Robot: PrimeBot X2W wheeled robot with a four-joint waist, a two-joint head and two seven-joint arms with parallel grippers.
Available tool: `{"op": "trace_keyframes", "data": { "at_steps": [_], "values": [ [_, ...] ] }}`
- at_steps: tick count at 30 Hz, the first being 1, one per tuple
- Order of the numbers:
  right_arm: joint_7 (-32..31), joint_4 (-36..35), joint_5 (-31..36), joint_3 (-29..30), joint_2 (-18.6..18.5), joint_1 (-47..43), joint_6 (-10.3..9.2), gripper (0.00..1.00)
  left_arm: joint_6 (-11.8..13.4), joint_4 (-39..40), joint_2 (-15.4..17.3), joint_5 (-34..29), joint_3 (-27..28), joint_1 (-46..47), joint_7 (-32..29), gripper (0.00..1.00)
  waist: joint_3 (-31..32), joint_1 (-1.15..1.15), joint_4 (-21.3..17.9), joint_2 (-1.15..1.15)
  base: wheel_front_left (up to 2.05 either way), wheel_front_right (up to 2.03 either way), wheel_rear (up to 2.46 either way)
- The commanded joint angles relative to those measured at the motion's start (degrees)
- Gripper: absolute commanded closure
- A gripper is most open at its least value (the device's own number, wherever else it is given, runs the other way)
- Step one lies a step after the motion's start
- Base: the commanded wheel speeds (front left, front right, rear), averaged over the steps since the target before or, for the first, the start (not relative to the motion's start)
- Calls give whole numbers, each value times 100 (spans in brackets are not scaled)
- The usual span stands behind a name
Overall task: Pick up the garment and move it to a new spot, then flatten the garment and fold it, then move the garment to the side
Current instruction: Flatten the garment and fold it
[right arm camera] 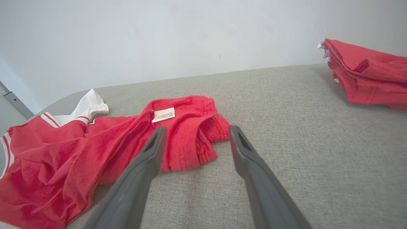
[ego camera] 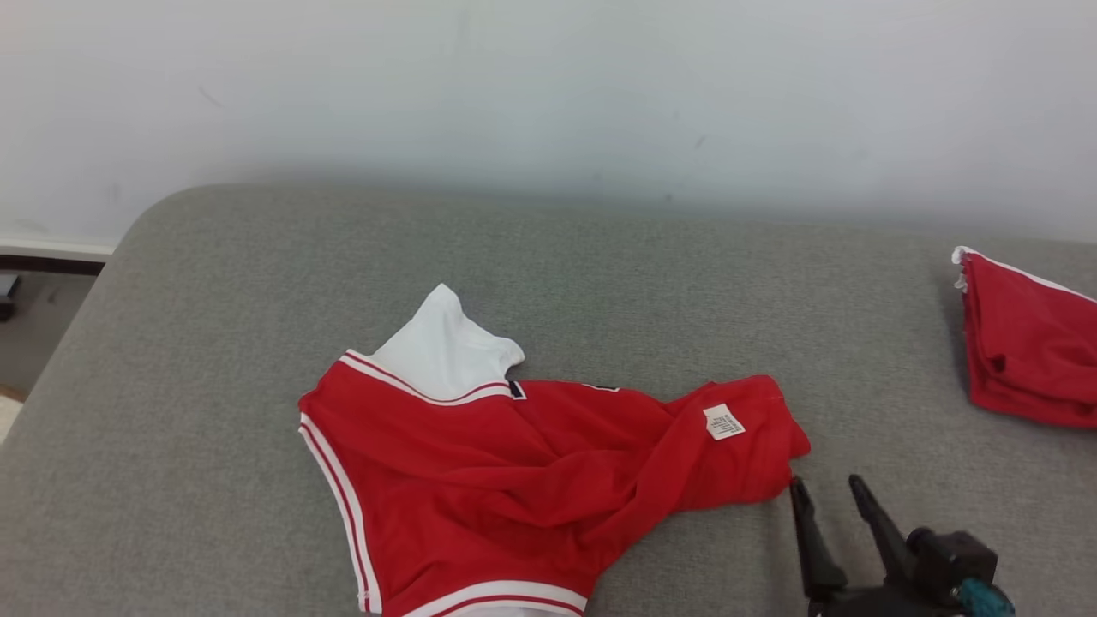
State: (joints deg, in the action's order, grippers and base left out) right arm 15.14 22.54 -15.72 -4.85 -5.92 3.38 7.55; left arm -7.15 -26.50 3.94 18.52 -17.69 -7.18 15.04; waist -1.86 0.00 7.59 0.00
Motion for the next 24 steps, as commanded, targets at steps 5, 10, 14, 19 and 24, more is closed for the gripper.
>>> {"op": "trace_keyframes", "data": {
  "at_steps": [5,10,14,19,24],
  "values": [
    [3,749,-200,65,-189,749,-12,0,-30,121,-96,67,-132,-308,12,100,-170,0,268,0,0,0,0],
    [0,1813,-390,-145,-427,1686,-12,0,-35,154,-96,121,-187,-33,11,100,-328,0,440,0,0,0,0],
    [-48,2639,-493,-400,-572,2282,-12,0,-26,115,-94,150,-236,171,11,100,-430,0,560,0,0,0,0],
    [-131,3465,-676,-609,-641,2737,-12,2,-27,93,-73,173,-312,313,12,100,-465,0,699,0,0,0,0],
    [-35,3799,-801,-761,-660,2901,-12,100,-27,124,-83,226,-293,311,12,100,-401,0,748,0,0,0,0]
  ]
}}
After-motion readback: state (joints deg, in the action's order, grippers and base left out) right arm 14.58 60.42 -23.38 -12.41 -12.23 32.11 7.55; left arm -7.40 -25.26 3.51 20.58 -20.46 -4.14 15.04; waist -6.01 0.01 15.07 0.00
